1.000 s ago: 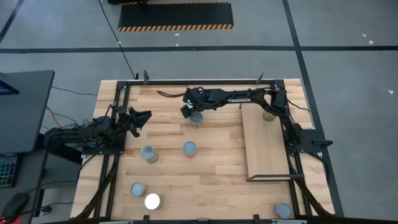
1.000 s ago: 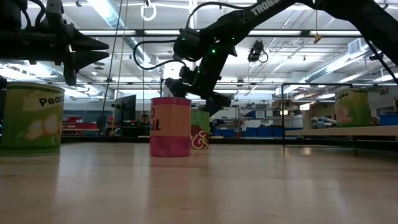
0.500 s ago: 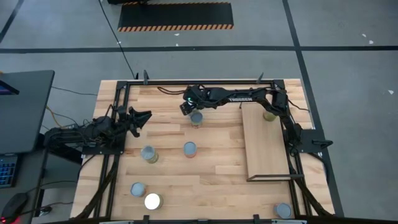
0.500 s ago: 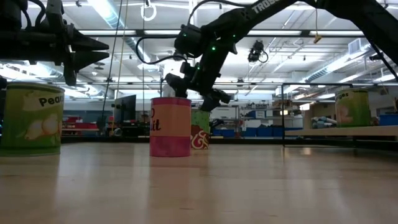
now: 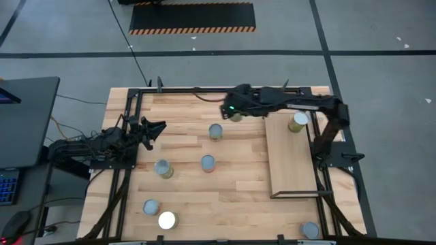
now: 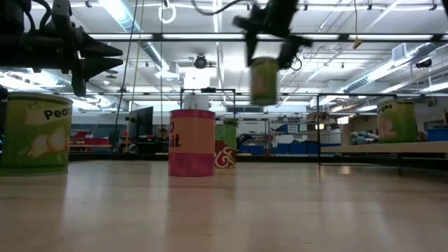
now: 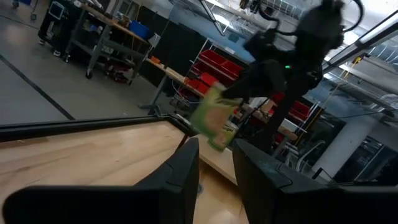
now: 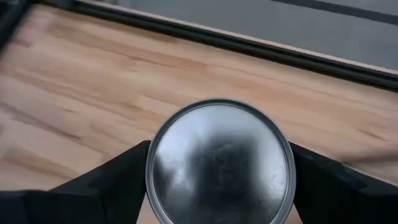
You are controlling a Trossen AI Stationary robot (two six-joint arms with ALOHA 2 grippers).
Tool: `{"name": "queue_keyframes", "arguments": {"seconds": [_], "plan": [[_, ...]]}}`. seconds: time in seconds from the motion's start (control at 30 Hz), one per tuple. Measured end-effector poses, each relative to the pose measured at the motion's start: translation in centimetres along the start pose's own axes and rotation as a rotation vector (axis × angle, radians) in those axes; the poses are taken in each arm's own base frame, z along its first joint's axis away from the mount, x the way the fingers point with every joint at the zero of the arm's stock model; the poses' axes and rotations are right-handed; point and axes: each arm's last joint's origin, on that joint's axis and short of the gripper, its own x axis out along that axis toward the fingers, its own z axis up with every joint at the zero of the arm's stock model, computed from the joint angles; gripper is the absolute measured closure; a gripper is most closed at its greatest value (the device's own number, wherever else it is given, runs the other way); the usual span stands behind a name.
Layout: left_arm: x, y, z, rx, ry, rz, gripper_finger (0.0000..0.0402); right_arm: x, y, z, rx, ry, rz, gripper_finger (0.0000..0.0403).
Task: Pick and place cans onto a shelf
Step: Put the large canned oranges on the shelf aligned with the other large canned oranges
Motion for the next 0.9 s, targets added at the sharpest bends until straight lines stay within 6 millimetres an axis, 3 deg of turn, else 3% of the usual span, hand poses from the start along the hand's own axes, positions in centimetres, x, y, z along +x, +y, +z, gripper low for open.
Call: {"name": "queue_keyframes", "arguments": {"seconds": [0.17, 0.27, 0.6, 0.9], "plan": [[0.0, 0.0, 0.0, -0.002, -0.004, -0.002, 0.0296, -4.1, -3.0, -2.6, 0.063, 0.010, -0.186, 0.0070], [0.0, 0.0, 0.1, -0.002, -0.005, -0.003, 0.0296, -5.2, -4.2, -3.9, 0.115, -0.006, -0.219, 0.0070], [0.0, 0.0, 0.1, -0.002, -0.006, -0.003, 0.0296, -5.1, -10.3, -8.1, 0.248, -0.001, -0.260, 0.0068], [0.0, 0.0, 0.1, -0.003, -0.006, -0.003, 0.0296, -2.4, -14.0, -10.4, 0.325, -0.023, -0.242, 0.0066]]}}
